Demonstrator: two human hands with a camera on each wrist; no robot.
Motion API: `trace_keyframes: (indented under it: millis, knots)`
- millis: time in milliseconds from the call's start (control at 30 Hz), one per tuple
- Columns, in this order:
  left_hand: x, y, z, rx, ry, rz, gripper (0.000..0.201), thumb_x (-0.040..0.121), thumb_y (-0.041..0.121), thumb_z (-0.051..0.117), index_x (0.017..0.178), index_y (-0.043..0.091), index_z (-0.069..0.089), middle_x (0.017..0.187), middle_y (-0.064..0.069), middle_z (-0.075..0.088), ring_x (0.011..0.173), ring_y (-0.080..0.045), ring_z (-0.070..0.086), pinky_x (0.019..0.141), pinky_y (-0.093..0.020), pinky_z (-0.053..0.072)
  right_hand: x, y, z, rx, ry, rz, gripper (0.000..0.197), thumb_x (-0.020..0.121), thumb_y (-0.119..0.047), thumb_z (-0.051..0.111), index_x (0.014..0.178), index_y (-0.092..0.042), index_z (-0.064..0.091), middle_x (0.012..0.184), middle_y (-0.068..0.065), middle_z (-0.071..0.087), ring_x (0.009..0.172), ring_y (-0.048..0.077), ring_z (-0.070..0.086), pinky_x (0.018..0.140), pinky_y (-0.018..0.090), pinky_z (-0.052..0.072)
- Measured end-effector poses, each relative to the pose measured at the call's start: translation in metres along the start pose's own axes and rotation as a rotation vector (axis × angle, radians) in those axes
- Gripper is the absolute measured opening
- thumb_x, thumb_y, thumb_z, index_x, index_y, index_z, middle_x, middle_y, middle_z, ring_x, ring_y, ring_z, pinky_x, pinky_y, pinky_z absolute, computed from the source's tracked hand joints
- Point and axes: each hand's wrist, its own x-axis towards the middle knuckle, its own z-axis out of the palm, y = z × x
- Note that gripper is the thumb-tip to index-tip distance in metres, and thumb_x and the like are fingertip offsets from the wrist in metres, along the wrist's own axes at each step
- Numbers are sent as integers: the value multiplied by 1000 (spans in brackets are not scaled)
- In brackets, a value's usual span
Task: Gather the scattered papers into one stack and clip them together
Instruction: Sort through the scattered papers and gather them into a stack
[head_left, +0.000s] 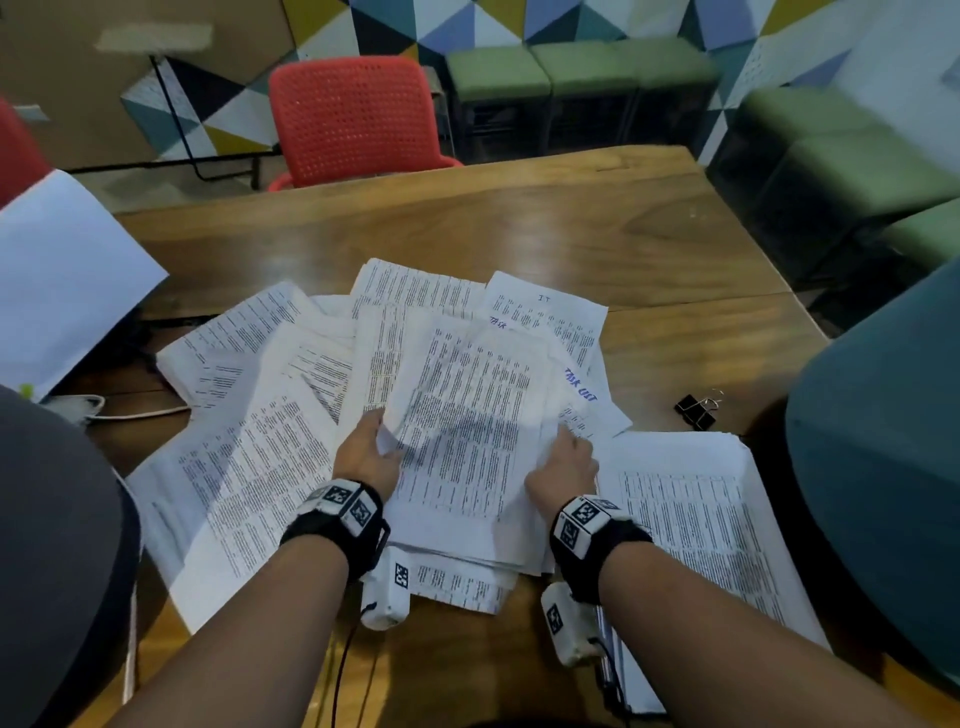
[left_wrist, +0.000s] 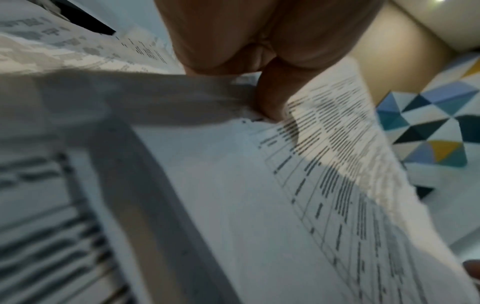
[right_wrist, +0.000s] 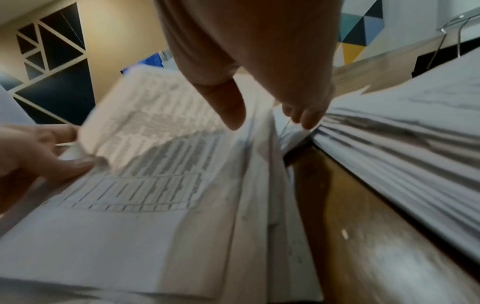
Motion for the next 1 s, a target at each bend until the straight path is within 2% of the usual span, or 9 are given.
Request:
trace_keyframes:
  millis: [167,267,367,467,567,700,800,867,1000]
  knots:
    - [-16,12,-35,-226,178,123,43,89,-5,54,126,15,47,118,-5,59,105,-20,57,83,-24,47,-1,-38,-30,431,-108,-70,89,83,-4,58,151,-19,1,104,2,47,82,12,55,68,20,46]
    - [-20,27,-53,-380,273,198,33,85,-14,46,97,16,46,78,-1,48,73,-18,53,57,-23,46,-21,-69,-52,549,-83,-218,74,93,-6,52,151,-15,7,136,15,45,117,21,48,91,24,36]
    - [-31,41,-66,-553,314,278,38,85,-11,48,108,20,49,73,4,53,71,-12,59,67,-28,51,-41,-95,-62,670,-17,-356,67,95,-7,48,151,-18,13,150,-3,32,131,10,34,97,16,23]
    - [-44,44,-71,-685,312,313,50,91,-8,53,134,17,43,94,23,59,81,18,60,91,-21,51,-53,-102,-60,732,-11,-469,47,91,1,49,127,-27,37,109,-20,54,90,-4,56,85,20,41]
    - [-49,35,-71,-745,294,299,56,83,4,69,126,29,42,117,12,62,111,-6,60,100,-43,47,-58,-95,-52,765,-19,-490,61,84,9,50,107,-46,36,103,-7,59,77,-2,59,64,23,49]
    - [-55,29,-65,-827,289,250,52,85,11,70,113,39,37,112,2,61,106,-12,60,84,-30,52,-60,-87,-47,862,-37,-495,86,72,25,47,106,-54,35,111,3,56,87,11,60,56,22,49]
    - [-50,25,-60,-804,276,190,57,83,-3,67,118,25,32,114,-2,58,106,-14,58,79,-22,49,-56,-84,-44,873,-55,-471,87,72,25,46,104,-55,36,111,6,57,90,12,60,64,31,54]
    - [-46,20,-57,-774,269,90,63,78,-13,63,118,22,30,118,-12,55,111,-26,54,86,-31,46,-52,-82,-38,851,-92,-439,85,72,23,47,102,-56,37,117,11,55,97,16,59,77,41,54]
    - [-47,17,-53,-770,274,31,68,72,-25,51,127,10,31,121,-22,52,111,-37,52,85,-34,45,-46,-76,-29,817,-134,-424,74,74,13,59,102,-52,39,126,14,50,115,26,54,84,35,53]
